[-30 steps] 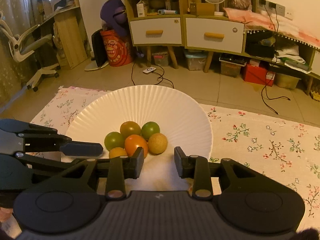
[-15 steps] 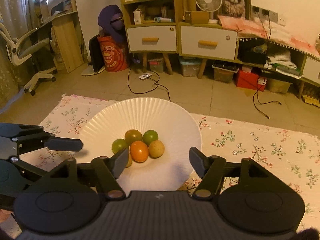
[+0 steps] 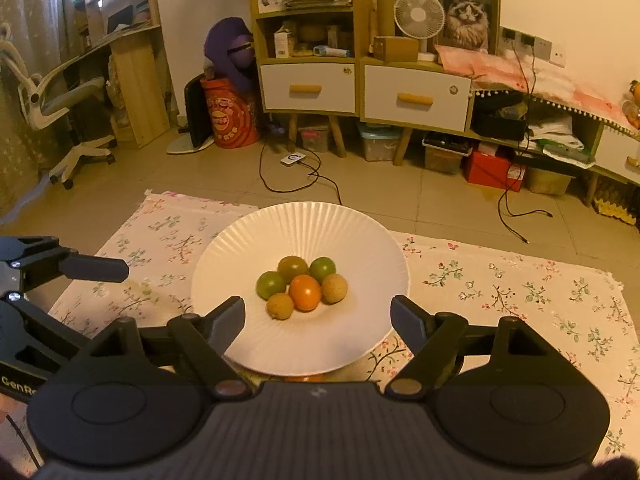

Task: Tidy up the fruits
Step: 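Open both grippers to drop the citrus into the bowl and withdraw, then move both grippers toward the pale yellow fruit and the tan grapefruit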

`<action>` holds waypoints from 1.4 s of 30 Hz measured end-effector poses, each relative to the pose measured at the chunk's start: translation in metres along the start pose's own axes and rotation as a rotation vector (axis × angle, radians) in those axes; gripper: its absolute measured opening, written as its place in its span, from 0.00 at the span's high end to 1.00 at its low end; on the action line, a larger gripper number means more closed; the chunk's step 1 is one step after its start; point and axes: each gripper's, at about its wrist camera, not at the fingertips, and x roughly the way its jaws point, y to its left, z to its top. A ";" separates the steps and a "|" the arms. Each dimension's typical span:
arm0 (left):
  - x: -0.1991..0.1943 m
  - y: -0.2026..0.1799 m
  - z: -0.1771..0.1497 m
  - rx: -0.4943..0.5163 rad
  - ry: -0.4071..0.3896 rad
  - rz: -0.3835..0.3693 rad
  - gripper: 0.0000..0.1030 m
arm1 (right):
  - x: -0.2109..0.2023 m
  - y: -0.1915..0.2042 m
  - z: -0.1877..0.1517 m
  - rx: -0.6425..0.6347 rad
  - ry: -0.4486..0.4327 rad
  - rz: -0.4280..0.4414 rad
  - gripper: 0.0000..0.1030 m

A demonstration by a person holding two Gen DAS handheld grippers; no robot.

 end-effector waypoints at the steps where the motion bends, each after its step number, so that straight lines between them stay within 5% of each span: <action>1: -0.002 0.000 -0.002 0.002 0.000 0.001 0.14 | -0.002 0.002 -0.001 -0.005 -0.001 0.000 0.23; 21: -0.026 0.020 -0.042 -0.008 0.044 0.064 0.11 | -0.017 0.018 -0.027 0.018 0.043 -0.006 0.03; 32: -0.014 0.022 -0.069 0.044 0.136 0.063 0.11 | -0.015 0.022 -0.039 0.031 0.036 -0.020 0.01; 42: -0.017 0.050 -0.073 -0.036 0.140 0.082 0.11 | -0.009 0.037 -0.058 -0.016 0.056 0.016 0.01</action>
